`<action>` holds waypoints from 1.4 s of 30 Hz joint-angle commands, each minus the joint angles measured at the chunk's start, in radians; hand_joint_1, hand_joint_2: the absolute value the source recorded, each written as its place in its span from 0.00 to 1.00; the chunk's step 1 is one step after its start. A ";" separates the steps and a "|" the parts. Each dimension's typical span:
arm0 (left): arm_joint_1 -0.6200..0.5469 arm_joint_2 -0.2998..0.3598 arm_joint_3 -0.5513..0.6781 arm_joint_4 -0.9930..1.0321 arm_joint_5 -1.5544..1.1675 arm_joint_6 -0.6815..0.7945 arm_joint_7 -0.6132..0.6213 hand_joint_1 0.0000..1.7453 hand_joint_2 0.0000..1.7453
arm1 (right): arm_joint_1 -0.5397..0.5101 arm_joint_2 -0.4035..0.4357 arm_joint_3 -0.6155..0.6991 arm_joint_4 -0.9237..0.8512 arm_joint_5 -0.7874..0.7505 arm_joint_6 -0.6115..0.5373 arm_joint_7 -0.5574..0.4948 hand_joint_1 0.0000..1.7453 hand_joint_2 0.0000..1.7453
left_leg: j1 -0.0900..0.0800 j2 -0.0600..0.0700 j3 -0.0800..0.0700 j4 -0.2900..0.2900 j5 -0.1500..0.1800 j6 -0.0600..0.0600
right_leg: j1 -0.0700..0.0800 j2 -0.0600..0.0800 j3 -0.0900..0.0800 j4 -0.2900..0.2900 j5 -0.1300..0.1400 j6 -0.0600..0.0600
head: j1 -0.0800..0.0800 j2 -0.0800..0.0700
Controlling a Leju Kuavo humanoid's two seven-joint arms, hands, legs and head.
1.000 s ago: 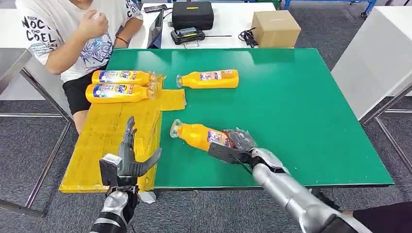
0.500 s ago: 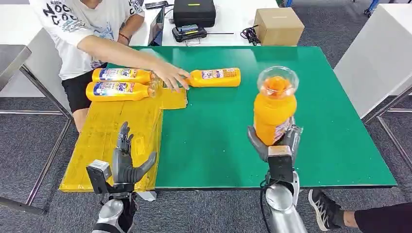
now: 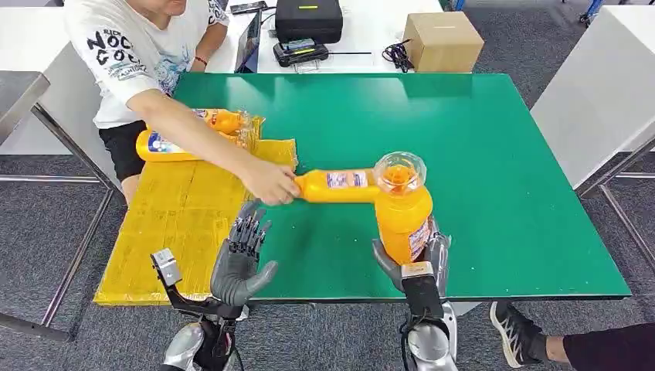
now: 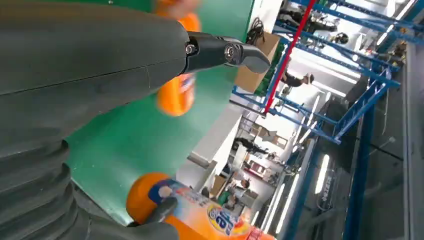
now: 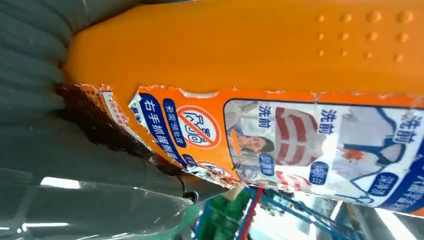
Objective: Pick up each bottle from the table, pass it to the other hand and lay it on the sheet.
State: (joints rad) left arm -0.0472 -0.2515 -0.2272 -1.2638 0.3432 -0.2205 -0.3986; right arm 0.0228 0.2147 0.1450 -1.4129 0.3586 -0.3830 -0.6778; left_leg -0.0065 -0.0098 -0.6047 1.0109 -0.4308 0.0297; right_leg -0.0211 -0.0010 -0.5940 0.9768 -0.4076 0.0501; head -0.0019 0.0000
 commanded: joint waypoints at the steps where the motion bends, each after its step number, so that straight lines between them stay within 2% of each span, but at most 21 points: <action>1: -0.014 0.050 -0.070 0.013 -0.010 0.003 0.004 0.00 1.00 | -0.048 0.041 0.071 0.205 0.013 0.028 0.009 1.00 1.00 | 0.003 0.004 0.006 -0.001 -0.002 -0.003 | 0.003 0.003 0.006 -0.003 0.000 -0.003 | 0.001 0.000; 2: -0.017 0.048 -0.075 0.020 -0.022 0.010 0.001 0.00 1.00 | -0.066 0.044 0.096 0.238 0.010 0.037 0.008 1.00 1.00 | 0.001 0.003 0.003 -0.001 -0.001 -0.001 | 0.001 0.002 0.002 -0.001 0.000 -0.002 | 0.001 0.000; 5: -0.020 0.046 -0.077 0.023 -0.031 0.017 -0.004 0.00 1.00 | -0.075 0.048 0.114 0.256 0.010 0.041 0.007 1.00 1.00 | 0.002 0.006 0.006 -0.001 -0.002 -0.003 | 0.003 0.005 0.005 -0.002 0.000 -0.004 | 0.000 0.000; 6: -0.024 0.044 -0.078 0.028 -0.042 0.024 -0.008 0.00 1.00 | -0.085 0.050 0.139 0.273 0.019 0.042 0.012 1.00 1.00 | 0.001 0.003 0.003 -0.001 -0.001 -0.002 | 0.001 0.002 0.003 -0.001 0.000 -0.002 | 0.000 0.000; 11: -0.039 0.036 -0.072 0.066 -0.063 0.047 -0.008 0.00 1.00 | -0.141 0.061 0.238 0.359 0.032 0.053 0.023 1.00 1.00 | 0.002 0.005 0.005 -0.001 -0.002 -0.003 | 0.003 0.005 0.004 -0.002 0.000 -0.003 | 0.001 0.000; 15: -0.039 0.035 -0.071 0.069 -0.067 0.048 -0.008 0.00 1.00 | -0.156 0.063 0.258 0.392 0.026 0.042 0.026 1.00 1.00 | 0.001 0.002 0.003 -0.001 0.000 -0.002 | 0.001 0.001 0.002 -0.001 0.000 -0.002 | 0.000 0.000; 24: -0.049 0.029 -0.072 0.084 -0.072 0.042 -0.003 0.00 1.00 | -0.197 0.091 0.374 0.548 0.055 0.095 0.049 1.00 1.00 | 0.001 0.002 0.004 -0.001 -0.001 -0.002 | 0.001 0.001 0.003 -0.001 0.000 -0.002 | 0.000 0.000; 42: -0.060 0.029 -0.074 0.092 -0.063 0.016 -0.001 0.00 1.00 | -0.225 0.108 0.420 0.654 0.064 0.133 0.052 1.00 1.00 | 0.001 0.002 0.003 -0.001 -0.001 -0.002 | 0.001 0.001 0.002 -0.001 0.000 -0.002 | 0.001 0.000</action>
State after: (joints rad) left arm -0.0619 -0.2434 -0.2754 -1.2352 0.2899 -0.1946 -0.4067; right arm -0.1601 0.3006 0.5127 -0.8770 0.4135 -0.2594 -0.6283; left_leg -0.0065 -0.0093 -0.6047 1.0109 -0.4305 0.0296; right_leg -0.0213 -0.0008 -0.5943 0.9769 -0.4076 0.0501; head -0.0011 0.0000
